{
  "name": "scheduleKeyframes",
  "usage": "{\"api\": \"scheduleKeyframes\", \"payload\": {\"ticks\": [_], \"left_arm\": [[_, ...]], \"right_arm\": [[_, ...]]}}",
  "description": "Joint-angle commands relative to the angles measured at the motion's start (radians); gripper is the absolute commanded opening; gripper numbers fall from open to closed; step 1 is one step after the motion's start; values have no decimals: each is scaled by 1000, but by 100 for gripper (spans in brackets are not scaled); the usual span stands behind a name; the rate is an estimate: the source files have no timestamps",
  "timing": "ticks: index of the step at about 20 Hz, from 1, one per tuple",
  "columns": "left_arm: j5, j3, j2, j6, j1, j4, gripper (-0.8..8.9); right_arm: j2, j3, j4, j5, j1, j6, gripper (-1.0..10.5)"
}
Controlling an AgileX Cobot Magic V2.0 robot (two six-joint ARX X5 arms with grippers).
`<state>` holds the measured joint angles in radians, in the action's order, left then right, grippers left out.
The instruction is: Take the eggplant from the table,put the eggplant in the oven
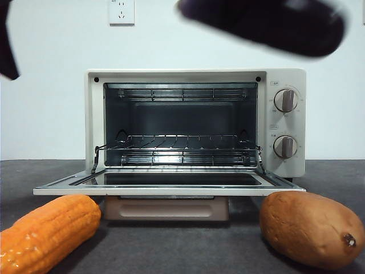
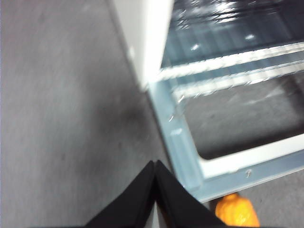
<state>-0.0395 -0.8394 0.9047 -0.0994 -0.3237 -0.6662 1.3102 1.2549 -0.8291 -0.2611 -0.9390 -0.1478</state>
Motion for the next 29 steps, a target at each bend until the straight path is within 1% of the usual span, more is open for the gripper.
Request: {"api": "scheduleKeyframes", "payload": {"ticks": [1, 2, 3, 7, 10, 12, 13, 14, 15, 16, 18, 19, 23, 24, 25, 29], "left_arm": [[-43, 27, -45, -17, 46, 13, 5], [-63, 37, -61, -18, 66, 11, 5], [-87, 42, -78, -18, 88, 8, 5], [-152, 42, -103, -22, 127, 9, 5], [-168, 42, -103, -22, 128, 10, 5], [-172, 42, -103, -22, 128, 12, 5], [-173, 42, -103, -22, 128, 14, 5], [-175, 42, -103, -22, 128, 18, 5], [-176, 42, -103, -22, 128, 18, 5], [-183, 42, -103, -22, 128, 18, 5], [-201, 42, -103, -22, 128, 18, 5], [-201, 42, -103, -22, 128, 18, 5], [-203, 42, -103, -22, 128, 16, 5], [-207, 42, -103, -22, 128, 16, 5], [-211, 42, -103, -22, 128, 16, 5], [-224, 42, -103, -22, 128, 9, 5]], "right_arm": [[117, 15, 84, -3, 11, -111, 138], [157, 15, 115, -6, 19, -135, 137], [204, 15, 156, -22, 29, -174, 137], [334, 17, 307, -177, 53, -313, 137], [392, 21, 397, -211, 68, -385, 137], [423, 26, 447, -212, 79, -446, 137], [450, 31, 488, -220, 80, -492, 138], [471, 35, 522, -242, 81, -529, 138], [490, 38, 566, -282, 85, -562, 138], [507, 38, 607, -303, 87, -578, 138], [537, 47, 649, -339, 89, -602, 141], [552, 55, 660, -351, 92, -602, 158], [562, 62, 669, -353, 99, -595, 223], [562, 62, 667, -354, 99, -585, 250], [562, 62, 663, -352, 102, -559, 268], [562, 62, 661, -343, 100, -517, 275]]}}
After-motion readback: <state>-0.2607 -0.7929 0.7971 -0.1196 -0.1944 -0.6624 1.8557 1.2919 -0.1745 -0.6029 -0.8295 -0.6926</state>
